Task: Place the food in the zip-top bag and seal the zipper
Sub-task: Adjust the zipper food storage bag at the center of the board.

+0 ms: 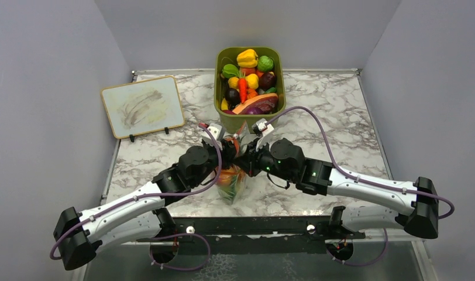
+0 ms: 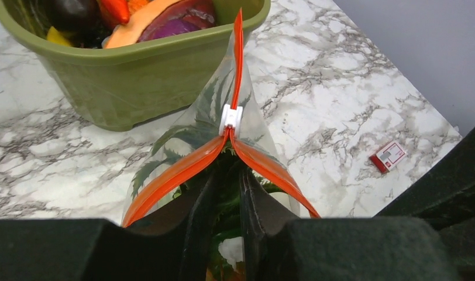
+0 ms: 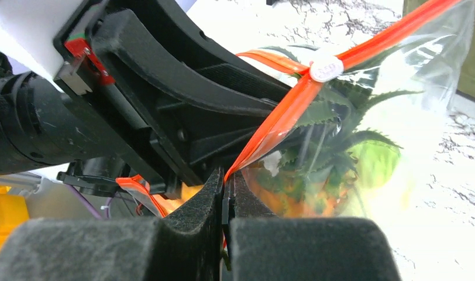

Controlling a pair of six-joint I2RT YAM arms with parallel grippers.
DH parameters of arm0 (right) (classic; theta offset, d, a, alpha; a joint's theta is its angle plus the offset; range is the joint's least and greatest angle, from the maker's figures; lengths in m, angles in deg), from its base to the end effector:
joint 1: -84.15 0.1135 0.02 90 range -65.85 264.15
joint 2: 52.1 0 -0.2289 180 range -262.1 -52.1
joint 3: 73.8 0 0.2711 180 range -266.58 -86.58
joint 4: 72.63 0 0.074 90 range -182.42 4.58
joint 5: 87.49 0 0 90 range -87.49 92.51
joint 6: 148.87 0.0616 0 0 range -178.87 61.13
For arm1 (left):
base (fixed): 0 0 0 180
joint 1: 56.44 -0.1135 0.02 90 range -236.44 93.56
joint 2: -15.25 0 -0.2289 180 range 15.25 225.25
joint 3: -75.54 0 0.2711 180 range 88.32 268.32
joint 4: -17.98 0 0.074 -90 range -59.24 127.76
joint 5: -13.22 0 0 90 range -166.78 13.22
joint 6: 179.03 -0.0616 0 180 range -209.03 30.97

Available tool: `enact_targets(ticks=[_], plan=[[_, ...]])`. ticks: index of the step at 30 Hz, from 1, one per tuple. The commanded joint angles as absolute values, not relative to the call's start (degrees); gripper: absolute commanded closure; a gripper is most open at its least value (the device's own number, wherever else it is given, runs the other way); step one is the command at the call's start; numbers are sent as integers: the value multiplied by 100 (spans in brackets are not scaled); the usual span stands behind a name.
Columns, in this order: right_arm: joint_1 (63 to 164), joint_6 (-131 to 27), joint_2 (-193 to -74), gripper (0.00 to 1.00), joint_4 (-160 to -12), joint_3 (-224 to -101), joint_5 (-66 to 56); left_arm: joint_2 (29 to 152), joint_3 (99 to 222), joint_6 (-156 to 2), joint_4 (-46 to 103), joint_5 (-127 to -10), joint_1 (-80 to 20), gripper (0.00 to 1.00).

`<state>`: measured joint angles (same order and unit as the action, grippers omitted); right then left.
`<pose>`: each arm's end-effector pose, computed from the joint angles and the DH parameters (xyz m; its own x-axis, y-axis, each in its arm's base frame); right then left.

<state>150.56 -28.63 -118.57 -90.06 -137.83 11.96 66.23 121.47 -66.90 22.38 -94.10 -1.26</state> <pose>0.1398 0.2949 0.2660 -0.5417 0.0010 -0.8406 -0.6591 0.6202 0.4254 0.1732 -0.2169 0.2457 -0.3189 -0.1713 -0.9322 0.5353 0.7791 -0.3263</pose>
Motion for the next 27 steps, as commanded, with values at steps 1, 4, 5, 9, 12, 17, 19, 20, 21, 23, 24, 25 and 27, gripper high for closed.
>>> enact_targets(ticks=[1,4,5,9,12,17,19,20,21,23,24,25,27], plan=[[15089,-3071,-11633,99,-8697,-13732,971,6257,12576,-6552,3514,-9929,-88,72],[15091,-3101,-11483,99,-8490,-13592,833,6012,12695,-6293,3428,-9598,-88,71],[15093,-3112,-11443,99,-8397,-13541,816,5936,12622,-6174,3299,-9462,-89,71],[15089,-3167,-11465,99,-8258,-13533,744,5980,12363,-6042,3012,-9295,-89,72],[15087,-3270,-11537,99,-8123,-13518,499,6096,12204,-6058,2946,-9694,-85,74],[15091,-3336,-11637,99,-7639,-13291,-70,6139,11813,-6273,1639,-10156,-88,80],[15087,-3330,-11700,99,-7517,-13190,-259,6335,11884,-6324,1365,-10219,-89,82],[15088,-3319,-11716,99,-7463,-13159,-347,6503,11987,-6381,1395,-10247,-87,82],[15086,-3321,-11736,99,-7397,-13134,-426,6685,12074,-6416,1498,-10273,-88,83],[15102,-3327,-11757,99,-7347,-13117,-532,7021,12173,-6300,1810,-10434,-84,83],[15103,-3347,-11758,99,-7341,-13122,-554,7137,12126,-6236,1849,-10452,-83,83],[15103,-3375,-11746,99,-7327,-13122,-568,7227,12011,-6148,1831,-10441,-71,83],[15098,-3428,-11710,99,-7305,-13114,-580,7340,11781,-6000,1719,-10393,-53,83]])
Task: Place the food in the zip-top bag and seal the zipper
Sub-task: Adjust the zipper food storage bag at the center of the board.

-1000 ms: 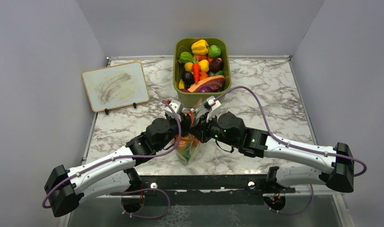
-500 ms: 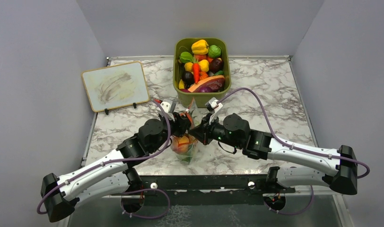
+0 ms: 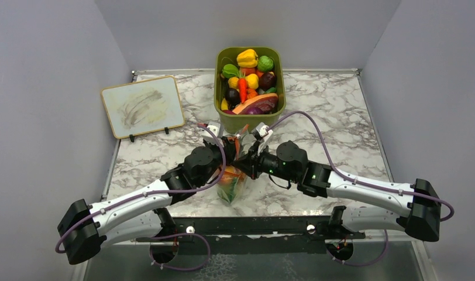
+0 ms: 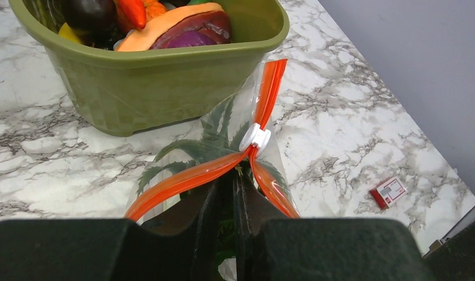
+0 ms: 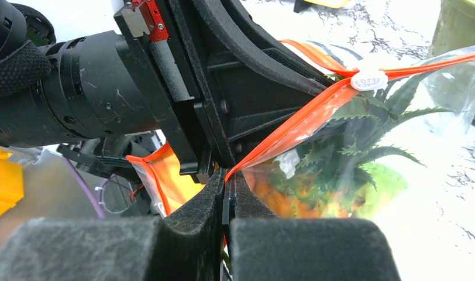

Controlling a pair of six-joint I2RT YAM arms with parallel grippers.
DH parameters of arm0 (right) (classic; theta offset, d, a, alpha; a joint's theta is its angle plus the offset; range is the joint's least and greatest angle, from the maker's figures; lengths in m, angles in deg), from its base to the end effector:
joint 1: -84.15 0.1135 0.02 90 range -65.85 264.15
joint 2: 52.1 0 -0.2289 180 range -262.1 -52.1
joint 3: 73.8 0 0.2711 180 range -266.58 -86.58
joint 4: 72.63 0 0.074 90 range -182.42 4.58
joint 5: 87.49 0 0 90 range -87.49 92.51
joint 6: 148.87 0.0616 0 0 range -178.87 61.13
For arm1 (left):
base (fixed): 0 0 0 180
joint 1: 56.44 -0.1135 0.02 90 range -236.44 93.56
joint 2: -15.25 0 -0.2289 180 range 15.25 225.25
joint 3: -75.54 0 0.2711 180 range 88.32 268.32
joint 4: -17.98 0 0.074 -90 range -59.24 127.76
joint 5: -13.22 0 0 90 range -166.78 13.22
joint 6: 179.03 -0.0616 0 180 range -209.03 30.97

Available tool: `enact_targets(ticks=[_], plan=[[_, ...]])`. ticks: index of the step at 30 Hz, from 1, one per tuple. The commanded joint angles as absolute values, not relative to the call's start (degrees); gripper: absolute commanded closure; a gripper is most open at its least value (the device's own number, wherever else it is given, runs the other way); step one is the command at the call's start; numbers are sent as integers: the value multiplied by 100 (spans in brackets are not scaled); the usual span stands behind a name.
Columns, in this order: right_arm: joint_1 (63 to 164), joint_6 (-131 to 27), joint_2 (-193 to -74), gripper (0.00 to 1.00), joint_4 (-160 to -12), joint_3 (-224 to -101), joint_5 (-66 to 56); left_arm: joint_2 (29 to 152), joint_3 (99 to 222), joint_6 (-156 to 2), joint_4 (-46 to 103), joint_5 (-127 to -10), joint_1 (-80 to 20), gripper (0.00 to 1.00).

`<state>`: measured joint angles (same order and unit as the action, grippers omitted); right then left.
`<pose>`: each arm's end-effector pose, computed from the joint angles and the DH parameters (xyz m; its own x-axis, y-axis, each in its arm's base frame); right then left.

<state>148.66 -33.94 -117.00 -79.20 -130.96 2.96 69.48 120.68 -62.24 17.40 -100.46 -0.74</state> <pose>0.1394 0.2913 0.2508 -0.4755 -0.0180 -0.8795 -0.7707 0.4905 0.4067 0.1798 -0.2197 0.2371 -0.3145 -0.2714 -0.9096 0.4379 0.8087 -0.3927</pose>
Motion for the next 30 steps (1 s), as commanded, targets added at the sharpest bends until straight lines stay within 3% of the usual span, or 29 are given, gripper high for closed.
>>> enact_targets(ticks=[1,9,14,19,30], plan=[[15099,-3461,-11699,99,-7292,-13114,-572,7394,11713,-5965,1715,-10375,-43,83],[15102,-3536,-11699,99,-7183,-12995,-358,7690,11739,-5762,2135,-10025,104,83],[15102,-3444,-11539,99,-7059,-12810,-165,6932,12209,-5393,2723,-10434,104,83],[15100,-3379,-11379,99,-6989,-12671,-79,6296,12183,-5062,2304,-10423,104,83],[15095,-3530,-11514,99,-6716,-12656,-464,7255,12019,-5441,1859,-10774,112,85]])
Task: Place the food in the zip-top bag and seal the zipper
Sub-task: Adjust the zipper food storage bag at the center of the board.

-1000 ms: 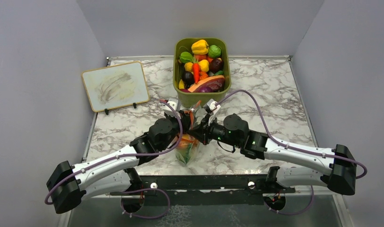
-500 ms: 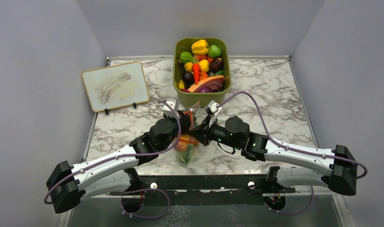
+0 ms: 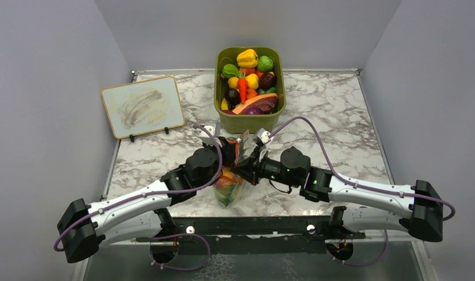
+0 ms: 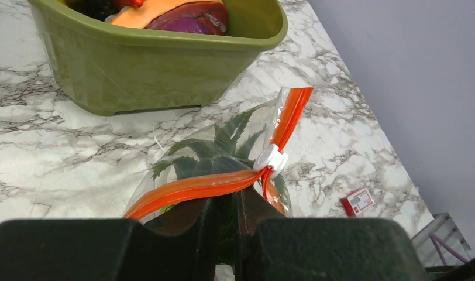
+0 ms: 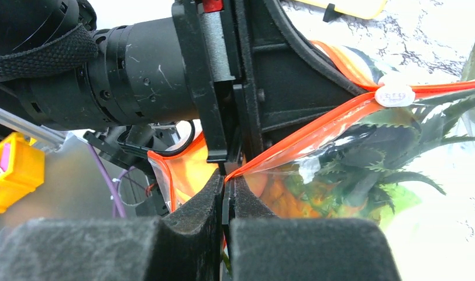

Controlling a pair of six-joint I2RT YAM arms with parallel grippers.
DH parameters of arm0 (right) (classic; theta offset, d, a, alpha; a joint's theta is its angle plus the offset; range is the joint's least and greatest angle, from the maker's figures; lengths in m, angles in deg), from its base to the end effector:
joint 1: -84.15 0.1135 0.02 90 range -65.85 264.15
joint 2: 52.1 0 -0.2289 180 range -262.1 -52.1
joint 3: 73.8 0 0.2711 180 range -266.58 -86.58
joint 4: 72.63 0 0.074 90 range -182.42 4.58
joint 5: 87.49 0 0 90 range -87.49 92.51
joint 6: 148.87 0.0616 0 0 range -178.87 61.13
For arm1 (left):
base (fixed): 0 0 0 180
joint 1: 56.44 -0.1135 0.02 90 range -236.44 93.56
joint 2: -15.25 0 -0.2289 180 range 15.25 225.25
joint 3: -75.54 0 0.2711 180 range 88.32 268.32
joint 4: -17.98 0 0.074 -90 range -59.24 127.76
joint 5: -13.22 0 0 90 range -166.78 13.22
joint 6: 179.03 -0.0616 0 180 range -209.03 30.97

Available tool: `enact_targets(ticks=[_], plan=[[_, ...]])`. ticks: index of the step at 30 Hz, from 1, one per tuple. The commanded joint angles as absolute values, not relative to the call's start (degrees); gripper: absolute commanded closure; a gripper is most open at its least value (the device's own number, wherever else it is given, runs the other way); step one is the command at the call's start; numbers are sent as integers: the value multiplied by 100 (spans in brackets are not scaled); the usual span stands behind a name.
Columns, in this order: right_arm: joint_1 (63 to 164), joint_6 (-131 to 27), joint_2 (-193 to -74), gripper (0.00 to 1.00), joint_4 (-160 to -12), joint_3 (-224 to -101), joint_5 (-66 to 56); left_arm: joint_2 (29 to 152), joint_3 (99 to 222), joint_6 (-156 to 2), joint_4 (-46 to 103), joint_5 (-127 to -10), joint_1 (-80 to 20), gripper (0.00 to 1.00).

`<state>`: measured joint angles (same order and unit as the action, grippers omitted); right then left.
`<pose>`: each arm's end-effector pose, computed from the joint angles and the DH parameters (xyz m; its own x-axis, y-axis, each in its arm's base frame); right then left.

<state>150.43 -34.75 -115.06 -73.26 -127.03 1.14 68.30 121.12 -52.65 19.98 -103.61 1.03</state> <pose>0.1260 0.2904 0.2472 -0.4439 0.0053 -0.8961 -0.8144 0.4147 0.4059 0.1732 -0.2198 0.2400 -0.3755 -0.3956 -0.8382 0.3605 0.7708 -0.5253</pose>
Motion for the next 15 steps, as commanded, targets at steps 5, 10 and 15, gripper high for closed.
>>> enact_targets(ticks=[5,10,15], plan=[[15098,-3599,-11502,99,-6835,-12669,-527,7834,12053,-5536,2184,-11177,363,86],[15099,-3661,-11443,99,-6947,-12650,-370,8135,12093,-5501,2405,-11355,521,87],[15102,-3690,-11361,99,-7210,-12762,66,7641,12745,-5628,2952,-10874,526,79]])
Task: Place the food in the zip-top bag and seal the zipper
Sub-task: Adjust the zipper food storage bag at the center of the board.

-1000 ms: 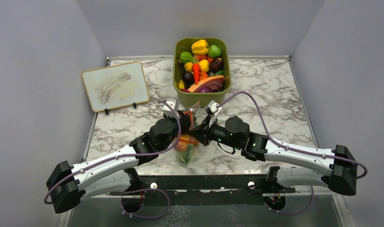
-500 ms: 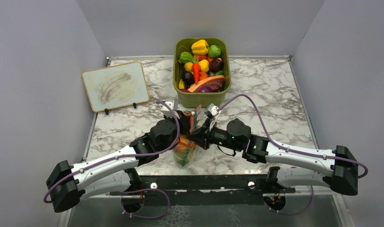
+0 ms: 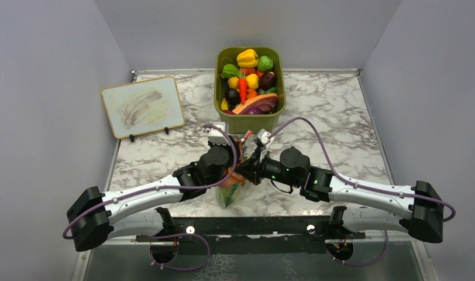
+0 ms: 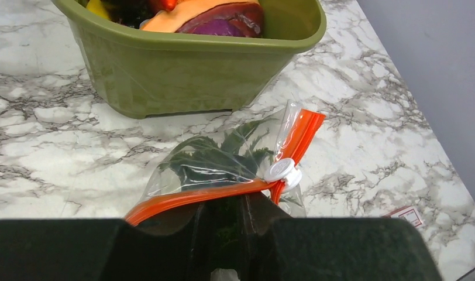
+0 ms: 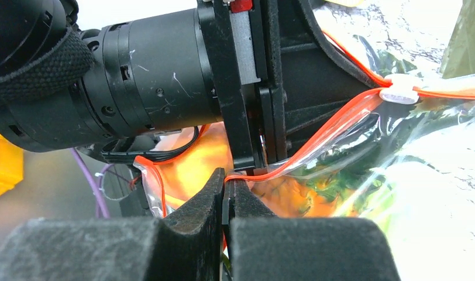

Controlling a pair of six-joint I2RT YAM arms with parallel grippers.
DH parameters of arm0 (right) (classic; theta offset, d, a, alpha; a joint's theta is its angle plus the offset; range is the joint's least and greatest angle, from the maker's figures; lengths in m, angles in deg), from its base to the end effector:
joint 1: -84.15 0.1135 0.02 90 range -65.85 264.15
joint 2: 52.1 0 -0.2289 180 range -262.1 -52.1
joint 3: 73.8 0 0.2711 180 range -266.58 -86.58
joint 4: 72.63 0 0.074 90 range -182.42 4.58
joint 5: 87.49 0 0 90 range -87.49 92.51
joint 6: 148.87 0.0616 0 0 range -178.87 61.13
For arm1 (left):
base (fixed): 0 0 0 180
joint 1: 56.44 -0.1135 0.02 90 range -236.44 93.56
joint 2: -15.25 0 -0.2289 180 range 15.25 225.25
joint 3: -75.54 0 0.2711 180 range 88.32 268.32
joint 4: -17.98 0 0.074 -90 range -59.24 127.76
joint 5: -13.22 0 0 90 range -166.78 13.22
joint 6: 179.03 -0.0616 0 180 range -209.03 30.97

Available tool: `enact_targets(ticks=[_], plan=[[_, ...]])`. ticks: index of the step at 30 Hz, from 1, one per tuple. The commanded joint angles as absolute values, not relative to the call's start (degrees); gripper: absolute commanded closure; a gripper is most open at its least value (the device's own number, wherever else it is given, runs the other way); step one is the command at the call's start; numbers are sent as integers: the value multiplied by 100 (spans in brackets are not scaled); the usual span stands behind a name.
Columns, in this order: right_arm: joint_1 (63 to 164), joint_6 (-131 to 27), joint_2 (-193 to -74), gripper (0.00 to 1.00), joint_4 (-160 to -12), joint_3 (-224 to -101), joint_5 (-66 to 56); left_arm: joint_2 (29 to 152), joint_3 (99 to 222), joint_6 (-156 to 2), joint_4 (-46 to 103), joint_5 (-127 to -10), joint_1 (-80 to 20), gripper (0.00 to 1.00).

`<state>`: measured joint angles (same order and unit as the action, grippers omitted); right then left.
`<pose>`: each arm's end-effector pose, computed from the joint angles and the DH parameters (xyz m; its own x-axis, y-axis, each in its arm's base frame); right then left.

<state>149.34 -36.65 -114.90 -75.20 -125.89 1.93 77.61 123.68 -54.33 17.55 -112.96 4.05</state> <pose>0.1311 0.2850 0.2356 -0.4340 -0.0377 -0.9001 -0.8076 0.4590 0.3702 0.1778 -0.2403 0.2202 -0.3357 -0.3398 -0.8786 0.2785 0.8552 -0.4372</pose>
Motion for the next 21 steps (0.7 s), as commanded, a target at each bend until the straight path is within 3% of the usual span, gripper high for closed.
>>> enact_targets(ticks=[1,11,21], plan=[[15100,-3688,-11350,99,-7368,-12837,151,7464,12911,-5662,3144,-10792,526,76],[15085,-4522,-11019,99,-8861,-13481,659,5393,13286,-6079,4538,-10177,526,57],[15036,-6167,-10811,99,-10182,-14129,-161,4890,13159,-11044,4953,-9010,526,58]])
